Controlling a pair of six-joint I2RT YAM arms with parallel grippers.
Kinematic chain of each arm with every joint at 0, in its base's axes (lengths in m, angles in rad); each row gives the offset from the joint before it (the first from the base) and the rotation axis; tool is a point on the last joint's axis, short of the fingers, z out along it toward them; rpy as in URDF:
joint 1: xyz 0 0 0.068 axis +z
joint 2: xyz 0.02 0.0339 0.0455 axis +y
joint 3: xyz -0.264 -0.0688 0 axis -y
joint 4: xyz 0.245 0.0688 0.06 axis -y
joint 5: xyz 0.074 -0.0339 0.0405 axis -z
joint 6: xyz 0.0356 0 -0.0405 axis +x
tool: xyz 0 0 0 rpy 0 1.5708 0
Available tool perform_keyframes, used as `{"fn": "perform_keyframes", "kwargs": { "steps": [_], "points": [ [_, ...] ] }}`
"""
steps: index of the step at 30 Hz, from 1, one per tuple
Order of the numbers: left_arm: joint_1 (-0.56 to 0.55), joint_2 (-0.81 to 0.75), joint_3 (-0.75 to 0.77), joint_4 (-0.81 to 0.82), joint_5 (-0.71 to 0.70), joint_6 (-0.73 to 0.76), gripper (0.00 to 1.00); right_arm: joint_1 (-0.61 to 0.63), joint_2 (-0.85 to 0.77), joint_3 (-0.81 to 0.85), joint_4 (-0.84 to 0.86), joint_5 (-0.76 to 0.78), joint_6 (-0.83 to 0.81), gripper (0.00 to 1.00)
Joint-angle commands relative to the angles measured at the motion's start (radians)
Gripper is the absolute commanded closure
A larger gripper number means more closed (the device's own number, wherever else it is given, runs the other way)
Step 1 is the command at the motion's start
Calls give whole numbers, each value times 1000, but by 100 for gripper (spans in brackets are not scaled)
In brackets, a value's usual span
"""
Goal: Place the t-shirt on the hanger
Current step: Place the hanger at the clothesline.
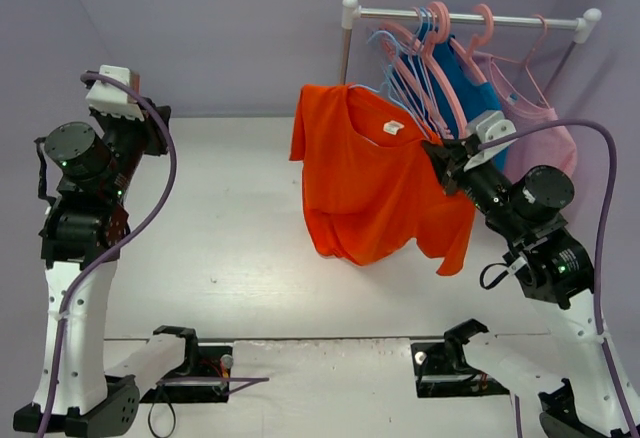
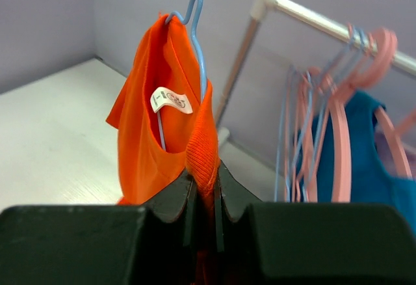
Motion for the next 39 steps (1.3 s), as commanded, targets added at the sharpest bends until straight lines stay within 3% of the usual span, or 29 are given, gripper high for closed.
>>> {"fn": "perform_keyframes", "kwargs": {
  "steps": [1, 11, 20, 29, 39],
  "points": [
    [-10, 8, -17, 101, 34, -72, 77, -7, -44, -78, 78, 184, 3, 100],
    [-29, 12, -85, 93, 63, -127, 77, -7, 113, -28, 147, 390, -52, 100],
    [-40, -27, -117, 55, 64, -122, 77, -12, 313, 112, 297, 438, -59, 100],
    [-42, -56, -134, 14, 46, -105, 77, -53, 498, 267, 364, 410, -48, 100],
    [-44, -89, -180, -13, 43, -130, 77, -79, 573, 191, 409, 315, 16, 100]
  ]
}}
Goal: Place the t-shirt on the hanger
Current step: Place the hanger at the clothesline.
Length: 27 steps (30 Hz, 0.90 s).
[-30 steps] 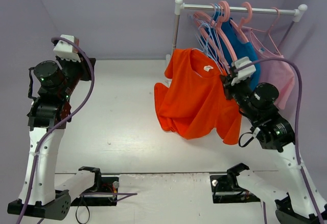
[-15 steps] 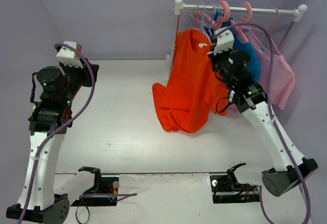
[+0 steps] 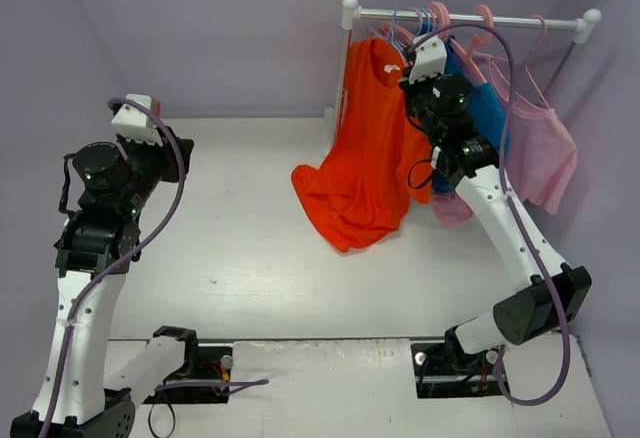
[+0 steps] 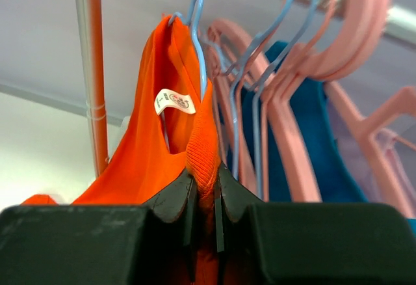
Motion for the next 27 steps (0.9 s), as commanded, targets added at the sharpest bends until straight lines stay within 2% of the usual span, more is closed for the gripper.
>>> {"fn": "perform_keyframes", "kwargs": {
  "steps": [1, 8, 10, 12, 13, 14, 15, 17, 19, 21, 24, 27],
  "points": [
    [-4, -14, 4, 23, -5, -24, 77, -6, -16, -32, 158, -56, 52, 100],
    [-5, -29, -2, -21, -40, -19, 73, -6, -47, -138, 166, -88, 85, 98],
    [-5, -30, 7, -33, -46, -18, 70, -6, -69, -152, 164, -96, 88, 75],
    [-5, -30, 12, -40, -45, -17, 67, -6, -95, -157, 164, -97, 90, 60],
    [-4, -29, 20, -45, -45, -17, 65, -6, -113, -163, 163, -97, 92, 47],
    [-5, -29, 24, -48, -45, -18, 64, -6, -127, -163, 161, -96, 92, 46],
    [-5, -30, 28, -51, -45, -21, 62, -6, -162, -170, 160, -97, 91, 36],
    [-5, -33, 41, -60, -48, -20, 60, -6, -206, -181, 153, -97, 92, 27],
    [-5, -40, 65, -81, -70, -17, 58, -7, -290, -199, 139, -92, 108, 4],
    [-8, -46, 88, -108, -101, -5, 55, -7, -374, -231, 126, -81, 125, 0],
    [-20, -59, 104, -147, -153, 14, 44, -6, -497, -277, 103, -33, 140, 0],
    [-42, -97, 82, -163, -231, 31, 37, -6, -633, -379, 69, 86, 163, 0]
  ]
}}
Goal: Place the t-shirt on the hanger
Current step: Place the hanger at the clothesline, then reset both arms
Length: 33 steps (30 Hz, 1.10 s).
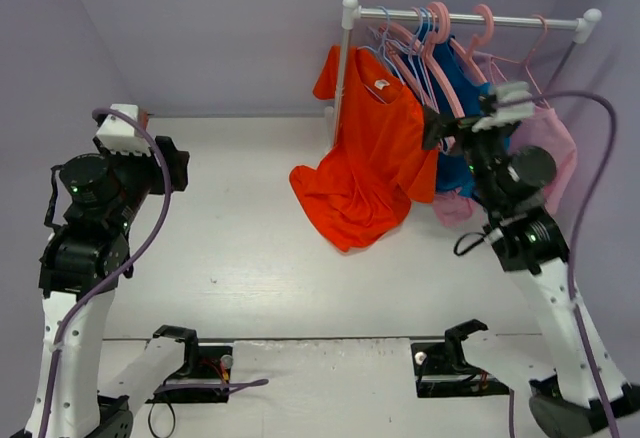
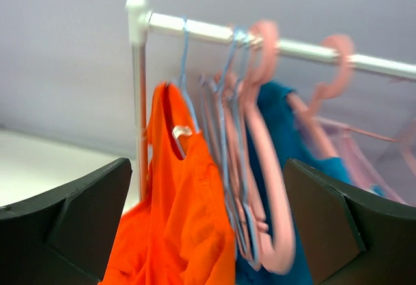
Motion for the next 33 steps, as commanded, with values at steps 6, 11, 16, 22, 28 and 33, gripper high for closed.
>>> {"fn": "perform_keyframes", "kwargs": {
  "steps": [6, 11, 16, 22, 28, 33],
  "points": [
    [-80, -109, -73, -2, -226, 44, 29, -2, -402, -257, -58, 208, 15, 0],
    [-118, -154, -163, 0, -308, 29, 29, -2, -511, -341, -202, 270, 105, 0],
    [-119, -172, -205, 4, -290, -7, 29, -2, -523, -371, -245, 306, 126, 0],
    [-119, -150, -243, 10, -278, -5, 28, -2, -483, -363, -257, 316, 164, 0],
    [-118, -156, -268, 60, -294, -12, 28, -3, -480, -366, -260, 330, 193, 0],
    [-118, -129, -270, 81, -286, -30, 28, -2, -477, -354, -263, 334, 194, 0]
  ]
}}
